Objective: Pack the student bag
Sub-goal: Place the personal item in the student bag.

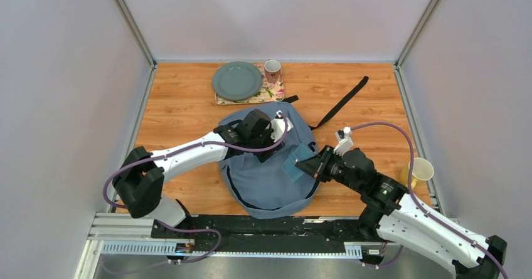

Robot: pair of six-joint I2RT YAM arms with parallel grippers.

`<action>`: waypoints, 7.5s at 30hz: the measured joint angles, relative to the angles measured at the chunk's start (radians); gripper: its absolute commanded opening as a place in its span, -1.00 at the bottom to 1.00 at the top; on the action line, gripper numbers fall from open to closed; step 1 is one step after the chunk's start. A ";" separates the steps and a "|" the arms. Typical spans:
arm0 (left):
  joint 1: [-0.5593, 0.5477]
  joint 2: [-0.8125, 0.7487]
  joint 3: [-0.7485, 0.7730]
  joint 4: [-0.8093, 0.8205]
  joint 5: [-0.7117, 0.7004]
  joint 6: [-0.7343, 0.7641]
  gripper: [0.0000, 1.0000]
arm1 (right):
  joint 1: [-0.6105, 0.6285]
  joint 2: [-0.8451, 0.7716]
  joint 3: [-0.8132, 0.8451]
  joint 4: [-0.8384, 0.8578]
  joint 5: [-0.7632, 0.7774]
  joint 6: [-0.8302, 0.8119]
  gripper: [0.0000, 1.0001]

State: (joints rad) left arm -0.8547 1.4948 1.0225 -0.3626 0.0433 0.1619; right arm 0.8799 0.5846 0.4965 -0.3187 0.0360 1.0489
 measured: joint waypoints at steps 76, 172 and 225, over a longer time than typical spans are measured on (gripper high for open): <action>-0.031 -0.195 -0.011 0.082 -0.120 -0.154 -1.00 | -0.134 0.525 -0.046 0.603 -0.404 0.267 -1.00; -0.015 -0.153 -0.080 0.165 -0.142 -0.116 -1.00 | -0.126 0.698 -0.036 0.853 -0.073 0.219 -1.00; -0.055 -0.283 -0.022 -0.008 -0.293 -0.262 -1.00 | -0.135 1.005 0.409 0.484 -0.218 -0.189 0.10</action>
State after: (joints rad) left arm -0.9100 1.2118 1.0004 -0.3710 -0.2501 -0.1005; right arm 0.7452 1.5894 0.9054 0.1654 -0.1818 0.8597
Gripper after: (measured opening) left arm 0.007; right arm 0.528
